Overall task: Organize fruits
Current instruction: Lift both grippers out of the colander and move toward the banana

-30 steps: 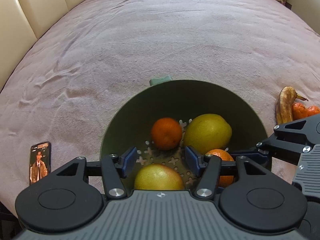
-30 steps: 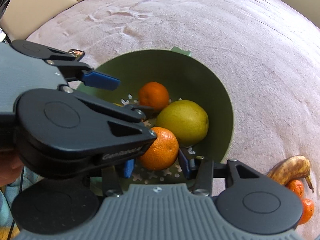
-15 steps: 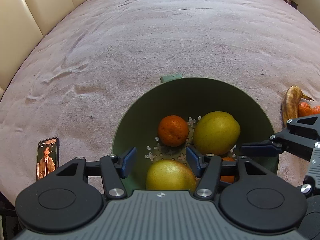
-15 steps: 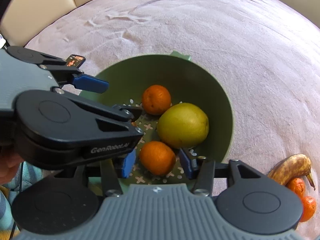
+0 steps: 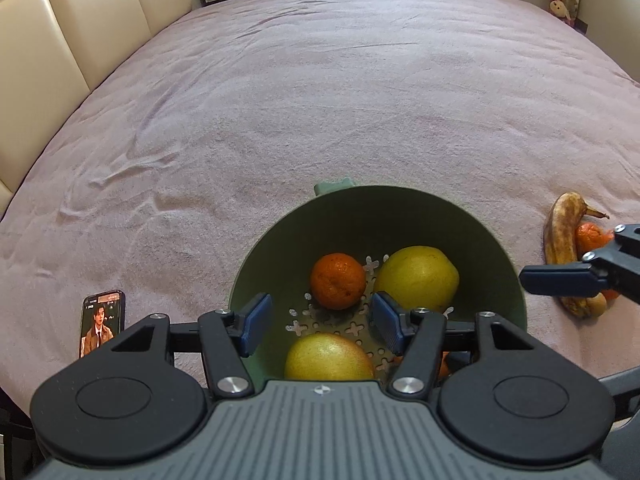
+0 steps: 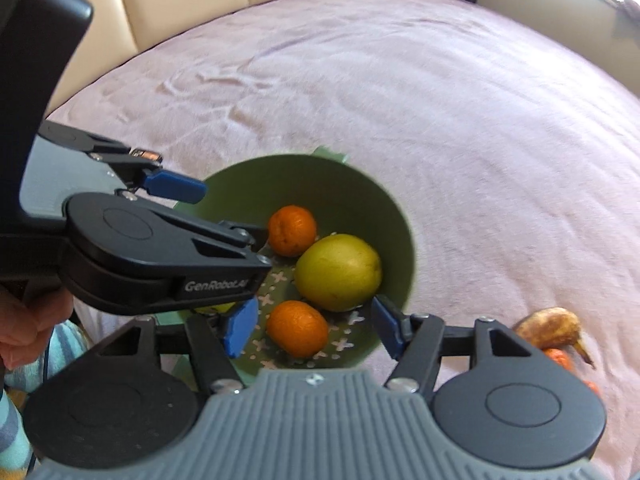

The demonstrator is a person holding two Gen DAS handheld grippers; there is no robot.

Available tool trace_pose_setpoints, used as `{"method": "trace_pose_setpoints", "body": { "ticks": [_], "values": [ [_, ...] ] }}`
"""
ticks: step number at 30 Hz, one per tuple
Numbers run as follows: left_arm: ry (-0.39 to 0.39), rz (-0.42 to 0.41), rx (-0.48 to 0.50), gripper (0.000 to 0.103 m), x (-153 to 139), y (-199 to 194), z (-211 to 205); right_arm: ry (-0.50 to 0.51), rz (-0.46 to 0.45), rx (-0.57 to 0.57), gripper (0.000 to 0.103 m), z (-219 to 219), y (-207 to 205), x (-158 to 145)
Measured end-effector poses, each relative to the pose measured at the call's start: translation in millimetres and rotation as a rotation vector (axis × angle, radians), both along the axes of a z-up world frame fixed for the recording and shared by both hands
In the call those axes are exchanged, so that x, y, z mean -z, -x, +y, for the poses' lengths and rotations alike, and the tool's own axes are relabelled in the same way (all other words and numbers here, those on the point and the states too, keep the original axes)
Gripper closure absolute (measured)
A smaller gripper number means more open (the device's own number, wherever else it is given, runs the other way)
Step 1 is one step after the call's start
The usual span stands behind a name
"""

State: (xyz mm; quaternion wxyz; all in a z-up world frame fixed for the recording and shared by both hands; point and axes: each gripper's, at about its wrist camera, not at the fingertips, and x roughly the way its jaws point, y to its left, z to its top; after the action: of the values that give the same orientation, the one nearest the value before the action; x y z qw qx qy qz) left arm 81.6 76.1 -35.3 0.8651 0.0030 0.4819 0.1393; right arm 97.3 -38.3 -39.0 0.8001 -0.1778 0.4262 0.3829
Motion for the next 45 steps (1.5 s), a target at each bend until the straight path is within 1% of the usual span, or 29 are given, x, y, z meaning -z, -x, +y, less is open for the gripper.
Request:
{"method": "trace_pose_setpoints", "body": {
  "ticks": [6, 10, 13, 19, 22, 28, 31, 34, 36, 39, 42, 45],
  "values": [
    [0.002, -0.020, 0.018, 0.034, -7.3, 4.7, -10.2, 0.021, -0.070, 0.068, 0.042, -19.7, 8.3, -12.7],
    [0.005, -0.041, 0.055, 0.033, -14.0, 9.2, -23.5, 0.053, -0.112, 0.109, 0.041, -29.2, 10.7, -17.6],
    [0.007, -0.063, 0.083, 0.030, -18.1, 13.8, -33.0, 0.045, -0.128, 0.148, 0.036, -42.6, 12.6, -21.7],
    [-0.001, -0.097, 0.152, 0.030, -22.6, 19.9, -54.3, 0.048, -0.151, 0.234, 0.036, -77.7, 16.3, -25.7],
    [-0.002, -0.125, 0.211, 0.029, -25.4, 24.9, -69.5, 0.042, -0.147, 0.293, 0.032, -99.6, 16.6, -27.2],
    [-0.004, -0.177, 0.328, 0.027, -24.8, 35.3, -97.4, 0.009, -0.130, 0.412, 0.027, -138.1, 19.6, -31.0],
    [0.006, -0.194, 0.350, 0.027, -25.7, 35.4, -109.7, -0.012, -0.124, 0.468, 0.026, -154.2, 20.6, -30.1],
    [0.012, -0.251, 0.407, 0.026, -27.1, 39.9, -120.0, -0.017, -0.114, 0.518, 0.026, -167.2, 20.5, -26.3],
    [-0.003, -0.267, 0.423, 0.025, -23.5, 42.2, -126.9, -0.020, -0.098, 0.559, 0.025, -177.7, 21.6, -22.1],
    [-0.016, -0.270, 0.427, 0.025, -16.5, 39.8, -132.9, -0.036, -0.060, 0.623, 0.025, -190.0, 16.7, -13.8],
    [0.010, -0.279, 0.420, 0.025, -11.1, 34.4, -135.0, -0.048, -0.026, 0.663, 0.023, -197.4, 12.5, -4.6],
    [0.050, -0.302, 0.416, 0.025, -8.9, 27.0, -136.9, -0.041, -0.021, 0.679, 0.023, -200.5, 8.6, 4.2]
  ]
}}
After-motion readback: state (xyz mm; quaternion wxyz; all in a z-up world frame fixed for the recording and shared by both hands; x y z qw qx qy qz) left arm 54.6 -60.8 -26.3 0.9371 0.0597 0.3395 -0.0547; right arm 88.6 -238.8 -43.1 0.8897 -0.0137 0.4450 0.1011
